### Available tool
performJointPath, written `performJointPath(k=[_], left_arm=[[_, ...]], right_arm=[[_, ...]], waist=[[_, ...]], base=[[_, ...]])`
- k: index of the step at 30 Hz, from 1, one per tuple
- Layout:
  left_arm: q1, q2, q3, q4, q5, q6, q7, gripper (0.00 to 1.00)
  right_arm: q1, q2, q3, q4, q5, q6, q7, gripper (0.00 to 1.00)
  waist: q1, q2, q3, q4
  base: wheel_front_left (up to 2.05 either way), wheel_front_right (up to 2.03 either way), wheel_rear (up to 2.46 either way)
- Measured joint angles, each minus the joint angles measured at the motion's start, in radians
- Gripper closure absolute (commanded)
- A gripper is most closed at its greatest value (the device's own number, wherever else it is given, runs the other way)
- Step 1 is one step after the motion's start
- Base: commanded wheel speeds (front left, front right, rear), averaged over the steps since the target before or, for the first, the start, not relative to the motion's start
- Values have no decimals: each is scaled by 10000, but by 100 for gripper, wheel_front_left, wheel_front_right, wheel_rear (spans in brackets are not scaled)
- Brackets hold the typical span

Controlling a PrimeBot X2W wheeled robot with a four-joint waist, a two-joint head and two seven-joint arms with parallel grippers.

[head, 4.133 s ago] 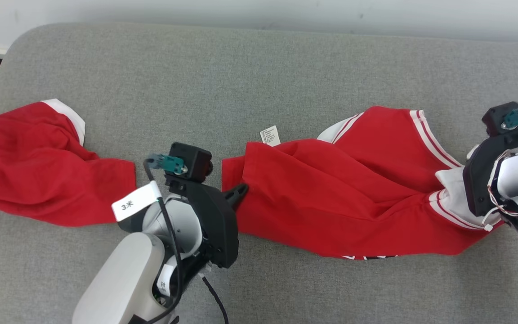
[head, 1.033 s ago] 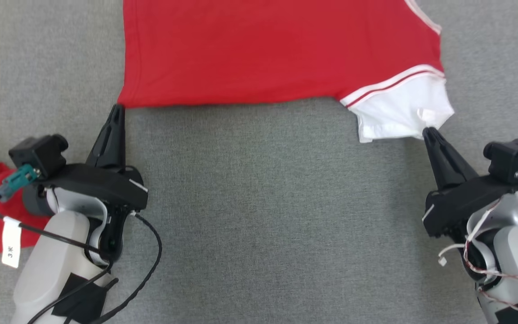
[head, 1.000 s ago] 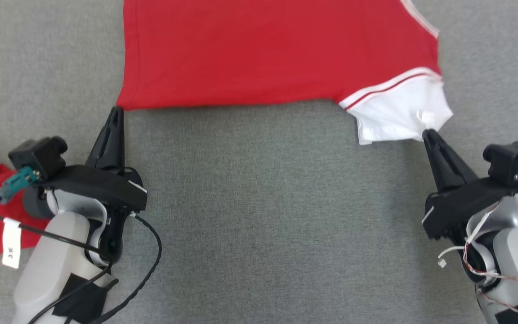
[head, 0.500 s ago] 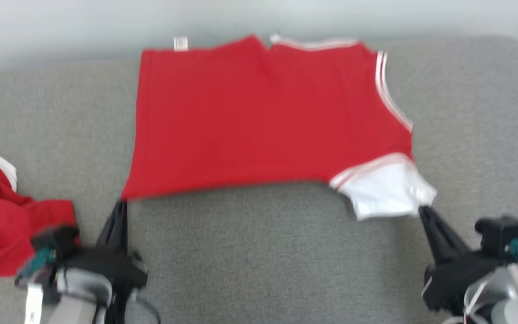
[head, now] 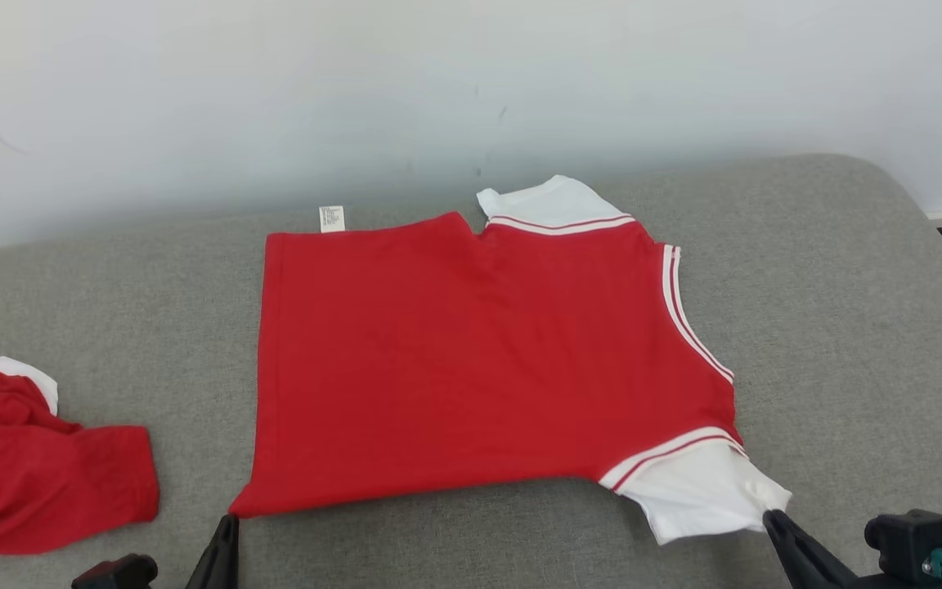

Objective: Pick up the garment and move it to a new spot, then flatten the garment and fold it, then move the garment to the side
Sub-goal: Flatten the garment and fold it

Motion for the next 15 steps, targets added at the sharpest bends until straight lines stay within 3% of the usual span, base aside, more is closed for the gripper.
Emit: performJointPath(k=[15], left_arm=[[795,38,-134,-840,75,336,111,100]], right_arm=[[726,-102,48,-608,345,-221,1162,100]], waist=[[4,1,61,373]], base=[[0,0,0]])
